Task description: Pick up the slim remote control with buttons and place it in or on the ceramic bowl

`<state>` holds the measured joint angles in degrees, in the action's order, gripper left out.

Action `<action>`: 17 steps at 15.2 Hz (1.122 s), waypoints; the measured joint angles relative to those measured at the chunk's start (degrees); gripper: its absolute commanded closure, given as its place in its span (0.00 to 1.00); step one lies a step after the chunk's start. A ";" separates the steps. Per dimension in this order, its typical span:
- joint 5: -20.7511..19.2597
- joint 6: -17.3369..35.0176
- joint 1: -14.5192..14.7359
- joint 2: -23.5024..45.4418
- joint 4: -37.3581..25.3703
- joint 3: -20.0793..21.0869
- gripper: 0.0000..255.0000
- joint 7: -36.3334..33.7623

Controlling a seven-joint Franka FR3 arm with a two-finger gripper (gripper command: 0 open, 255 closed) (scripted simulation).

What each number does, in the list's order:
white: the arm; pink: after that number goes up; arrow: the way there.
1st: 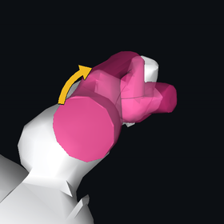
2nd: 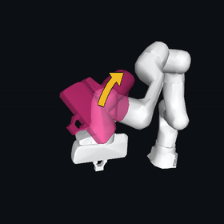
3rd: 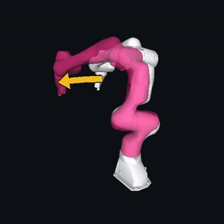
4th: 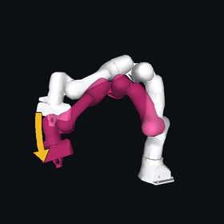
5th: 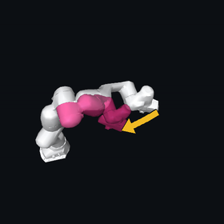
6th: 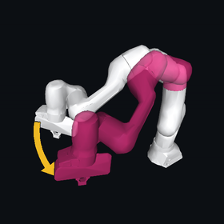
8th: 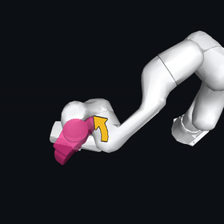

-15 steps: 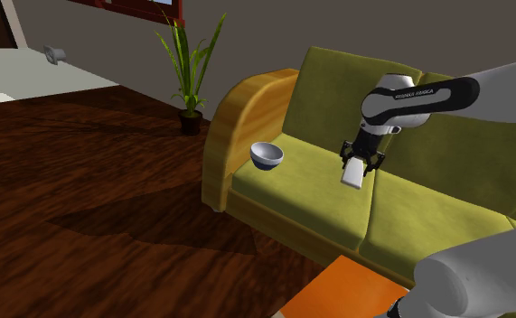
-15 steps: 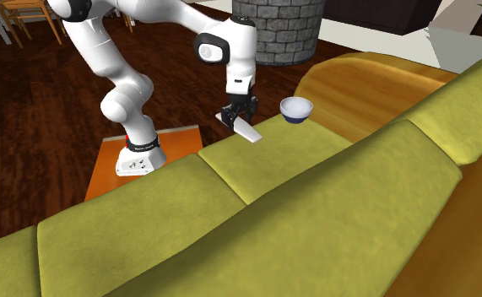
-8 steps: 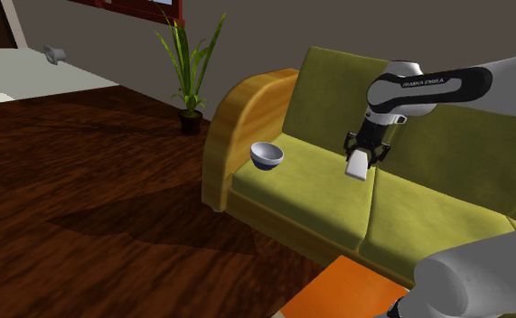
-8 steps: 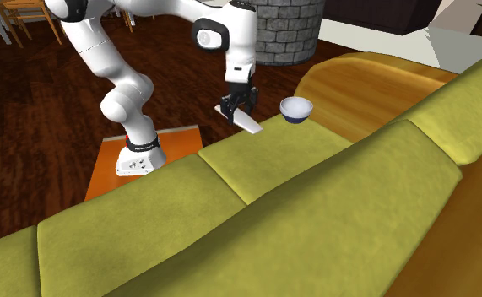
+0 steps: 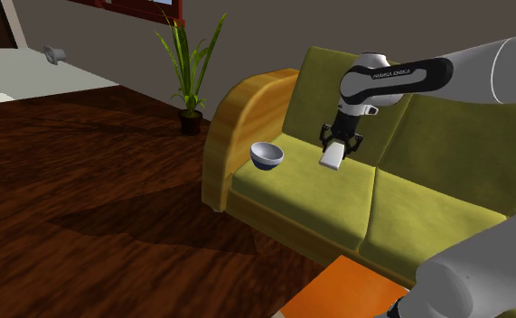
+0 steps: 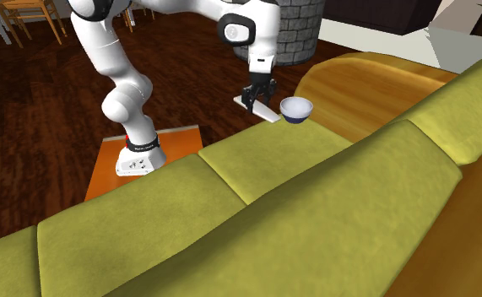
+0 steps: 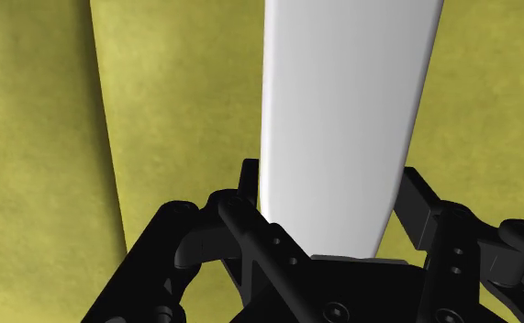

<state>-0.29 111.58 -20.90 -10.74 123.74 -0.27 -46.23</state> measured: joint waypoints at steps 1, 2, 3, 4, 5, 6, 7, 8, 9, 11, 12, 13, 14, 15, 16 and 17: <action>0.16 -0.30 0.51 1.74 -2.00 0.69 1.00 -1.13; 0.22 -0.45 0.85 3.32 -3.72 1.15 1.00 -1.91; 0.31 -0.69 1.33 5.01 -5.67 1.75 1.00 -2.96; 0.35 -0.74 1.83 6.50 -7.20 2.35 1.00 -4.03; 0.36 -1.04 2.47 8.30 -9.31 3.10 1.00 -5.40; 0.30 -1.45 2.86 9.94 -11.34 3.54 1.00 -6.24; 0.23 -1.74 3.37 11.68 -13.38 4.06 1.00 -7.31; 0.12 -2.29 3.85 13.28 -15.51 4.52 1.00 -8.29; -0.03 -2.92 4.31 15.14 -18.00 4.93 1.00 -9.20; -0.41 -3.73 5.23 18.82 -22.47 5.62 1.00 -10.91; -0.65 -4.53 5.77 20.94 -25.37 5.97 1.00 -11.83; -0.84 -5.22 6.31 22.43 -27.55 6.29 1.00 -12.69; -1.09 -5.98 7.02 24.09 -29.95 6.69 1.00 -13.81; -1.37 -6.89 7.67 26.23 -32.98 7.00 1.00 -14.75; -1.69 -8.25 8.21 28.93 -37.02 7.17 1.00 -15.41; -2.06 -9.28 8.91 31.61 -40.73 7.37 1.00 -16.24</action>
<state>-2.35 102.30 -12.00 20.87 83.01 7.09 -62.48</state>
